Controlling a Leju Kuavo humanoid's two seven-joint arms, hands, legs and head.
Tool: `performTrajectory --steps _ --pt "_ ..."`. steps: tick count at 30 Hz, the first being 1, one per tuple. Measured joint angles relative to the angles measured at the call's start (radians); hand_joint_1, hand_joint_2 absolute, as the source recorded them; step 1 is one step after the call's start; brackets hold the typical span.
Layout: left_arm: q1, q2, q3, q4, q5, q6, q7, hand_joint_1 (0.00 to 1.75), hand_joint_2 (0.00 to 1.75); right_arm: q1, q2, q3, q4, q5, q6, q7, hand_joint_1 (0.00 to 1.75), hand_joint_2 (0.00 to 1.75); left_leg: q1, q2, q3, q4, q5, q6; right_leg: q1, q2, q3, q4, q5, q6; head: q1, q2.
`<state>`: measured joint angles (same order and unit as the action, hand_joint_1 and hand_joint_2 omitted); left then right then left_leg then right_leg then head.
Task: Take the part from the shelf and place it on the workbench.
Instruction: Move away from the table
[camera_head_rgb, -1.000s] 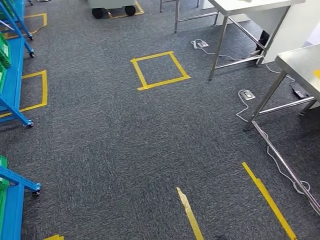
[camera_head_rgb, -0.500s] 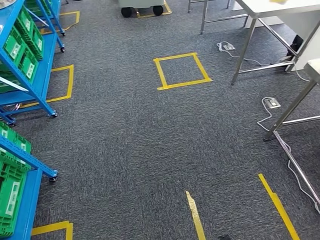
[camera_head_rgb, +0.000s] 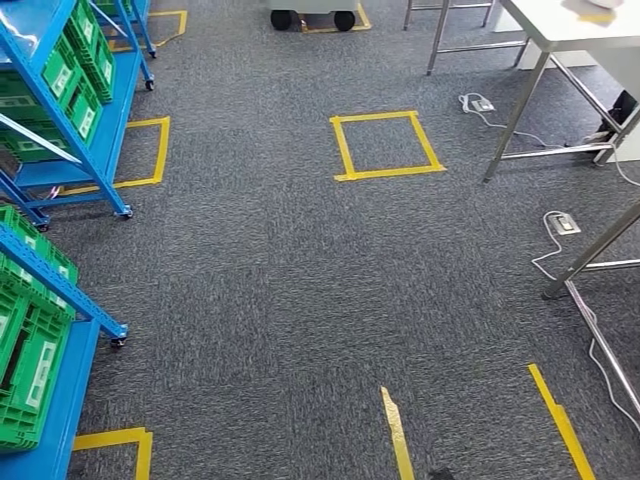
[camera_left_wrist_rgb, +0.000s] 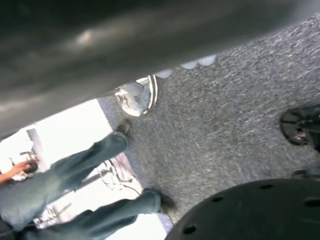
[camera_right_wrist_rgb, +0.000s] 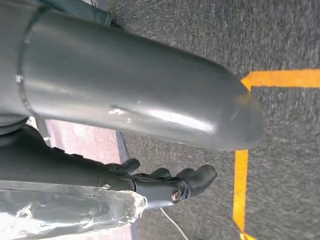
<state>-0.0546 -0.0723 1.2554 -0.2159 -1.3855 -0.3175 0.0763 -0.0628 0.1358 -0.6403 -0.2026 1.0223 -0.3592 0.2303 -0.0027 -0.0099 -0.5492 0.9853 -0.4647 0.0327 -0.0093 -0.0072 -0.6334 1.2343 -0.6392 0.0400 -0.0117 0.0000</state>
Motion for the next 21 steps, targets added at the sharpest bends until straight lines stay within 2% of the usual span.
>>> performTrajectory --steps 1,2,3,5,6,7,11,14,16,19,21 --pt "0.0 0.0 0.0 0.0 0.0 0.0 0.0 0.0 0.0 0.001 0.0 0.0 0.0 0.0 0.0 -0.001 0.0 0.0 0.0 -0.004 0.0 0.0 0.0 0.0 -0.001 0.002 -0.023 0.04 -0.006 0.002 0.0 0.0" --pt "0.0 -0.001 0.001 0.0 0.0 0.0 0.0 0.0 0.0 0.002 0.0 0.0 0.0 -0.001 0.0 -0.003 0.0 0.0 0.0 -0.009 0.001 0.001 0.0 0.0 -0.001 0.002 -0.029 0.043 0.008 0.003 0.0 0.0" --pt "0.0 -0.001 0.001 0.0 0.0 0.0 0.0 0.0 0.0 0.003 0.0 0.0 0.0 -0.003 0.0 -0.006 0.0 0.0 0.0 -0.015 0.002 0.001 -0.001 -0.001 -0.002 0.003 -0.015 0.005 0.04 0.004 0.0 0.0" --pt "0.0 -0.002 0.002 0.0 0.0 0.0 0.0 0.0 0.0 0.002 0.0 -0.001 0.0 -0.007 0.0 -0.013 0.0 0.0 0.0 -0.024 0.006 0.003 -0.005 -0.007 -0.005 0.011 0.046 -0.133 0.112 0.004 0.001 0.0" --pt "0.0 -0.002 0.002 0.0 0.0 0.0 0.0 0.0 0.0 0.001 0.0 -0.001 0.0 -0.009 0.001 -0.017 0.0 0.0 -0.001 -0.027 0.005 0.006 -0.007 -0.011 -0.005 0.015 0.075 -0.19 0.132 0.002 0.001 0.0" --pt "0.0 -0.002 0.002 0.0 0.0 0.0 -0.001 0.0 0.0 0.0 0.0 -0.002 0.0 -0.01 0.003 -0.023 0.0 0.0 -0.003 -0.029 0.003 0.009 -0.009 -0.014 -0.006 0.019 0.092 -0.225 0.14 -0.001 0.001 0.0" --pt "0.001 0.001 0.003 0.0 0.001 0.0 -0.002 0.0 0.0 0.001 0.0 -0.003 0.0 -0.011 0.025 -0.053 0.0 0.0 -0.004 -0.032 -0.001 0.014 -0.006 0.004 -0.004 0.022 0.099 -0.24 0.139 -0.006 0.0 0.0" --pt "0.001 0.0 0.003 0.0 0.001 -0.002 -0.003 0.0 0.0 0.001 0.0 -0.002 0.0 -0.011 0.037 -0.071 0.0 0.0 -0.001 -0.032 0.0 0.011 -0.006 0.004 0.001 0.022 0.099 -0.239 0.138 -0.012 0.001 0.0" --pt "0.001 0.0 0.003 0.0 0.002 -0.003 -0.003 0.0 0.0 0.0 0.0 -0.002 0.0 -0.011 0.042 -0.084 0.0 0.0 0.0 -0.032 0.0 0.008 -0.005 0.0 0.003 0.021 0.099 -0.238 0.137 -0.017 0.001 0.0" --pt "0.001 0.0 0.003 0.0 0.002 -0.003 -0.004 0.0 0.0 0.0 0.0 -0.002 0.0 -0.007 0.058 -0.114 0.0 0.0 0.004 -0.032 0.0 0.006 -0.004 -0.021 0.005 0.021 0.098 -0.237 0.136 -0.02 0.001 0.0" --pt "0.001 0.0 0.003 0.0 0.002 -0.003 -0.004 0.0 0.0 0.0 0.0 -0.002 0.0 0.0 0.069 -0.125 0.0 0.0 0.005 -0.032 0.0 0.005 -0.004 -0.03 0.006 0.021 0.098 -0.237 0.136 -0.02 0.001 0.0"
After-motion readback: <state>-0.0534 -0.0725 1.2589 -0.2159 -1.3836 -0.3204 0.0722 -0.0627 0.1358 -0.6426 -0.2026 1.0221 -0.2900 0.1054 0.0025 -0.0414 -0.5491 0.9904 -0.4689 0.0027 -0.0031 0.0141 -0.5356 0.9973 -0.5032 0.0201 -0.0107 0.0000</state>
